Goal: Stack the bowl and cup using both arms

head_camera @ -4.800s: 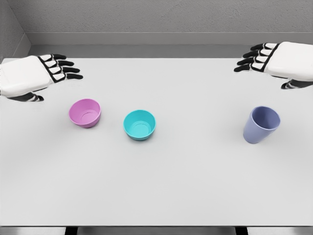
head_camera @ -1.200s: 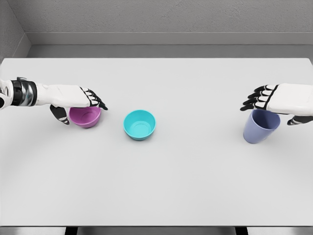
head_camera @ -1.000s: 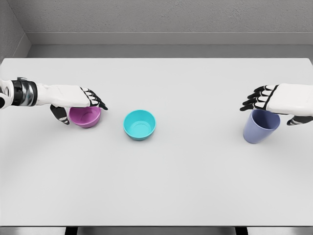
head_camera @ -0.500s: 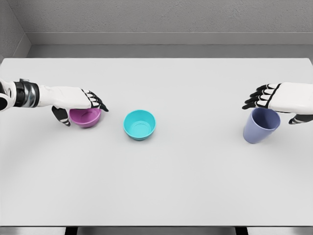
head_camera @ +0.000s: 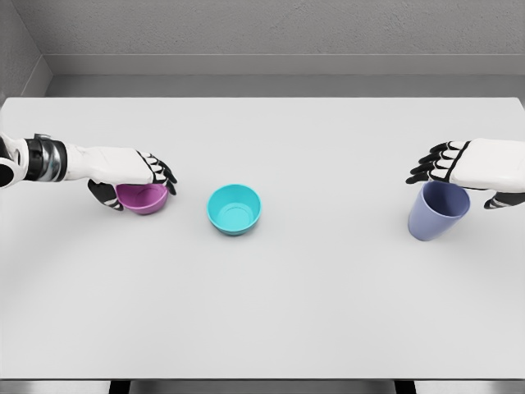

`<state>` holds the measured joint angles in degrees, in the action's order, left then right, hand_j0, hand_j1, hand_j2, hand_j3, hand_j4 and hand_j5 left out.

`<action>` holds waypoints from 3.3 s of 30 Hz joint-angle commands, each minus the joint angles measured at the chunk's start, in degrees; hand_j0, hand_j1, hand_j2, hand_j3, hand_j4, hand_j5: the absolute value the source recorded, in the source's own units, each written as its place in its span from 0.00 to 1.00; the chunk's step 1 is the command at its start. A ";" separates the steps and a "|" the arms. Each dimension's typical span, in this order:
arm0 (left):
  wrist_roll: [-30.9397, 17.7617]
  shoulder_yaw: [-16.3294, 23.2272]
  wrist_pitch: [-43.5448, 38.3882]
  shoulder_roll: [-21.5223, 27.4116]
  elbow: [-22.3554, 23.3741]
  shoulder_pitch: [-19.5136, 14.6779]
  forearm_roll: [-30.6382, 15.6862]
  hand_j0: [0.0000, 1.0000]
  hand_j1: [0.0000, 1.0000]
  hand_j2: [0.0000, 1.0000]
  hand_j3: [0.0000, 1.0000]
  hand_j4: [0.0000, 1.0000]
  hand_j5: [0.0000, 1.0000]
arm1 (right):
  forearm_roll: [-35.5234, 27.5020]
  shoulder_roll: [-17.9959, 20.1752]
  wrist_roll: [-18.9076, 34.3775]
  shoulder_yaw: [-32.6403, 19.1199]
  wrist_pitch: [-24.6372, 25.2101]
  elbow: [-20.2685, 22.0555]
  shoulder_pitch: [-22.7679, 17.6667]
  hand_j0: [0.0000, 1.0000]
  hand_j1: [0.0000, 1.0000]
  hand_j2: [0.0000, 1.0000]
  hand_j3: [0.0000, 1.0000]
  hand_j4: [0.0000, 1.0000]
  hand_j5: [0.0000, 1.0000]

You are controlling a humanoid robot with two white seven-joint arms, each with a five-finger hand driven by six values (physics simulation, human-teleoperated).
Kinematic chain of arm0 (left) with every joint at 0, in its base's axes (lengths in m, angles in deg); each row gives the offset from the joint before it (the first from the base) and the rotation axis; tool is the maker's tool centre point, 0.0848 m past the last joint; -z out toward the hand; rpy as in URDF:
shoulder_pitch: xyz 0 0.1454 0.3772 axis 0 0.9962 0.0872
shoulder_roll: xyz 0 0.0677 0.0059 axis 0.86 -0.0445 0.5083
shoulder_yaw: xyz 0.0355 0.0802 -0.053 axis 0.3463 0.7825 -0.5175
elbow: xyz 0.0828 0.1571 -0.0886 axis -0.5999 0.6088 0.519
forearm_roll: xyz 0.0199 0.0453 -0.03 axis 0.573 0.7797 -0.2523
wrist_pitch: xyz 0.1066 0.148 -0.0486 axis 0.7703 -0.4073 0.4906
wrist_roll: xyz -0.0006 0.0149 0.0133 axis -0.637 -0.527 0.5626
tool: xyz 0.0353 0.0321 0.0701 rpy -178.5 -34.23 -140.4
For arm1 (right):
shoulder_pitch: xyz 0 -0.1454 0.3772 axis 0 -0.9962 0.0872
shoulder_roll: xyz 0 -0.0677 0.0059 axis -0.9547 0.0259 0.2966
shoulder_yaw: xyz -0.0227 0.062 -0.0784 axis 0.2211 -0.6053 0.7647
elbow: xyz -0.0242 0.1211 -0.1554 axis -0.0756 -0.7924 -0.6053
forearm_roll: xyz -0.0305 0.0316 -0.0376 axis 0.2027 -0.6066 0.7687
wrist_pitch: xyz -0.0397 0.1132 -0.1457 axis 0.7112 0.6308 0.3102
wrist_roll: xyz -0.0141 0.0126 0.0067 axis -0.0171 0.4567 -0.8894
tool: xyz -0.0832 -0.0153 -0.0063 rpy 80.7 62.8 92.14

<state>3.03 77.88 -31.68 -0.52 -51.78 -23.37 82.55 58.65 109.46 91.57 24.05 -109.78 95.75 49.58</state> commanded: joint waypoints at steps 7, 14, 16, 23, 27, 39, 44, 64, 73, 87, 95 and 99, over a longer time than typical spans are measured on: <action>-0.12 0.12 0.06 0.11 -0.11 -0.53 -0.13 0.56 0.56 0.56 0.56 0.56 0.56 | -0.24 0.08 -0.02 -0.02 0.14 0.02 0.00 1.00 1.00 1.00 1.00 1.00 1.00; -0.12 0.12 0.06 -0.59 -4.59 -2.64 -0.57 0.55 0.55 0.55 0.55 0.55 0.55 | -0.24 -0.36 -0.02 0.16 0.14 -0.06 0.00 1.00 1.00 1.00 1.00 1.00 1.00; -0.12 0.12 0.06 -0.77 -8.02 -3.34 -0.57 0.55 0.55 0.55 0.55 0.55 0.55 | -0.24 -0.36 -0.02 0.16 0.14 0.02 0.00 1.00 1.00 1.00 1.00 1.00 1.00; -0.21 0.12 0.06 -5.25 -10.39 -6.59 -1.10 0.56 0.56 0.56 0.56 0.56 0.56 | -0.24 -0.53 -0.02 0.77 0.14 -0.06 0.00 1.00 1.00 1.00 1.00 1.00 1.00; -0.21 0.38 0.06 -7.89 -10.30 -7.21 -1.71 0.56 0.56 0.56 0.56 0.56 0.56 | -0.15 -0.53 -0.02 0.86 0.14 -0.15 0.00 1.00 1.00 1.00 1.00 1.00 1.00; -0.12 3.63 0.06 -9.73 -10.30 -6.68 -1.54 0.56 0.56 0.56 0.56 0.56 0.56 | 0.11 -1.41 -0.02 1.56 0.14 -0.59 -0.18 1.00 1.00 1.00 1.00 1.00 1.00; -0.12 4.69 0.06 -10.09 -10.13 -6.68 -1.45 0.57 0.57 0.57 0.57 0.57 0.57 | 0.11 -1.41 -0.02 1.65 0.14 -0.77 -0.18 1.00 1.00 1.00 1.00 1.00 1.00; 0.05 5.39 0.06 -10.61 -9.87 -6.68 -1.54 0.96 0.96 0.96 0.96 0.96 0.96 | 1.26 -2.20 -0.02 1.48 0.14 -2.70 -0.18 1.00 1.00 1.00 1.00 1.00 1.00; 0.23 5.39 0.06 -11.05 -9.87 -6.59 -1.71 1.00 1.00 1.00 1.00 1.00 1.00 | 1.26 -2.56 -0.02 1.74 0.14 -2.70 -0.18 1.00 1.00 1.00 1.00 1.00 1.00; 0.23 -1.46 0.06 10.83 -11.10 -5.80 -13.49 1.00 1.00 1.00 1.00 1.00 1.00 | 1.34 -3.00 -0.02 2.27 0.14 -2.70 -0.18 1.00 1.00 1.00 1.00 1.00 1.00; -0.39 -8.32 0.06 8.72 -7.05 2.64 -10.68 1.00 1.00 1.00 1.00 1.00 1.00 | 1.43 -3.43 -0.02 2.88 0.14 -2.79 -0.18 1.00 1.00 1.00 1.00 1.00 1.00; -0.74 -8.14 0.06 8.28 -7.14 2.90 -10.59 1.00 1.00 1.00 1.00 1.00 1.00 | 1.70 -3.87 -0.02 2.88 0.14 -3.49 -0.18 1.00 1.00 1.00 1.00 1.00 1.00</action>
<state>2.46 69.87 -31.48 7.98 -59.02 -20.47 72.07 60.45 105.67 91.57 26.94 -109.77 92.49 49.40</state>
